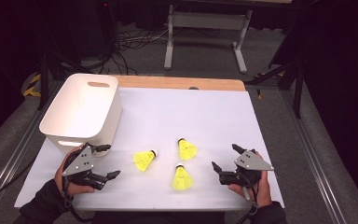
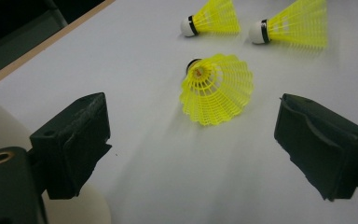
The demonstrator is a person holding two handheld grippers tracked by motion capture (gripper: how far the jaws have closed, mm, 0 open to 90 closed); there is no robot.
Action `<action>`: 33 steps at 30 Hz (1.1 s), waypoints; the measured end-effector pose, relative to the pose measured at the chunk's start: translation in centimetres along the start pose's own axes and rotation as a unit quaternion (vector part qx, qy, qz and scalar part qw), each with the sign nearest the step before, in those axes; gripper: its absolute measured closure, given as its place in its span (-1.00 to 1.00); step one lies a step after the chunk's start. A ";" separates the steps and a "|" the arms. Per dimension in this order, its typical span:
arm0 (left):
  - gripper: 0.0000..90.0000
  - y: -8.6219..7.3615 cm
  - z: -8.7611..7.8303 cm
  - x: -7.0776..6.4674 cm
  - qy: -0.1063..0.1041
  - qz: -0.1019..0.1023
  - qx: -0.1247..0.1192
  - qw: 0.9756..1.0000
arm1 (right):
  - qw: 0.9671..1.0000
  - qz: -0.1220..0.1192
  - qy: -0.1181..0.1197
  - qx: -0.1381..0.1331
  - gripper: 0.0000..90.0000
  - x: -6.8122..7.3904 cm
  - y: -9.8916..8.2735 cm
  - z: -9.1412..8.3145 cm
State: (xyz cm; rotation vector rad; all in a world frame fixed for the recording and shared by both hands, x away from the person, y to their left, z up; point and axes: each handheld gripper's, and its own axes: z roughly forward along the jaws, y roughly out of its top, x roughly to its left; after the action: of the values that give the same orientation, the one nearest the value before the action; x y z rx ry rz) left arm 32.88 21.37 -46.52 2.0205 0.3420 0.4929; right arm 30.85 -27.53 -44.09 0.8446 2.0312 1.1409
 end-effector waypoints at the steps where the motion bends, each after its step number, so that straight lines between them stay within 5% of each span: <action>1: -0.75 -0.1 0.1 0.0 0.002 0.003 0.002 1.000 | 1.000 0.000 0.000 0.000 -0.81 0.0 0.0 0.0; 16: -0.58 0.1 1.6 -0.2 -0.014 0.017 0.028 0.999 | 0.999 -0.023 -0.014 -0.019 -0.77 0.8 -0.2 -0.2; 26: -0.06 1.1 3.7 -0.6 -0.032 0.050 0.070 0.996 | 0.999 -0.034 -0.010 -0.001 -0.76 1.3 -0.1 0.5; 33: 0.03 2.0 5.7 0.0 -0.018 0.046 0.085 0.995 | 0.999 -0.032 -0.007 0.004 -0.76 1.3 -0.2 0.8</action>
State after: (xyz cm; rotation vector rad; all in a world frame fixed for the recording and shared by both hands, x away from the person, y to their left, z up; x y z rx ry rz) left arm 35.63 16.05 -47.24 2.2159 0.2779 0.4982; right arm 30.67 -26.24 -44.87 0.7825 2.0371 1.0894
